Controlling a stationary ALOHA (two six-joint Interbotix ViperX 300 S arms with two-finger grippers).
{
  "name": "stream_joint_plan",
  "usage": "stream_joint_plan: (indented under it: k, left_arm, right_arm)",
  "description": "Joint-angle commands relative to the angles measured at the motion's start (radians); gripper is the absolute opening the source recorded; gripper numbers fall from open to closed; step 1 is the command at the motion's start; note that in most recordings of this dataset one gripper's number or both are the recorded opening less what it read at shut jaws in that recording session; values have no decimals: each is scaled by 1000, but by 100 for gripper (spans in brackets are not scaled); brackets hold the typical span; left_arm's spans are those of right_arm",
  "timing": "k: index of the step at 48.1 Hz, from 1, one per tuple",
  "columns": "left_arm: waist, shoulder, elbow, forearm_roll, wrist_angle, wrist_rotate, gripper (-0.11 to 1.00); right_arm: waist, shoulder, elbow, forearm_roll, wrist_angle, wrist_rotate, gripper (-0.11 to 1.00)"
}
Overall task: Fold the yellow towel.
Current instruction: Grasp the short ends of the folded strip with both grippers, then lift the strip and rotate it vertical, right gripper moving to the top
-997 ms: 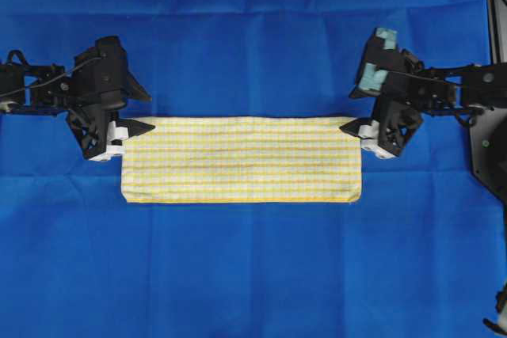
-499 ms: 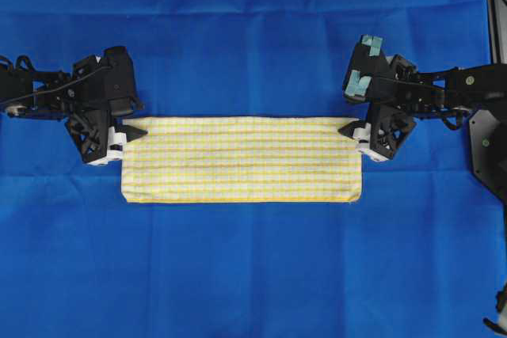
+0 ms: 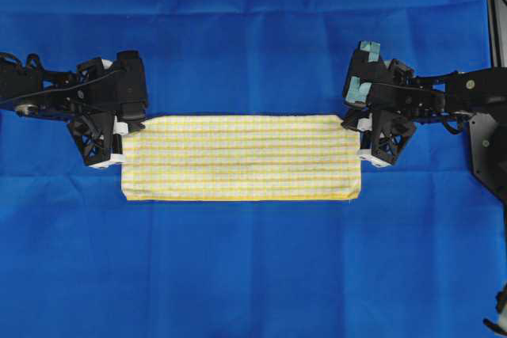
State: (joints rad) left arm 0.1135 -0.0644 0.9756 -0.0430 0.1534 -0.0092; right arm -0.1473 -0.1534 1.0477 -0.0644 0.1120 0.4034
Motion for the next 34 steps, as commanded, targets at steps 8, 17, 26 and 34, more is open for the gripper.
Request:
stream_joint_plan:
  k: [8,17,26,34]
  left_arm:
    - [3,-98,-74,0,106,-2,2]
    - [3,-183,-117,0,184,-8,2]
    - [3,-261,-150,0,247,-11,2]
    - [3,-339,-166,0,276,-11,2]
  right_arm:
    - [-2,-137,-21,-5,60,0,3]
    - [-6,-268,-37,-31,138,-2,3]
    - [-6,-388,-66,-64,206,0,3]
    - [-6,-459,-86,-94,242,0,3]
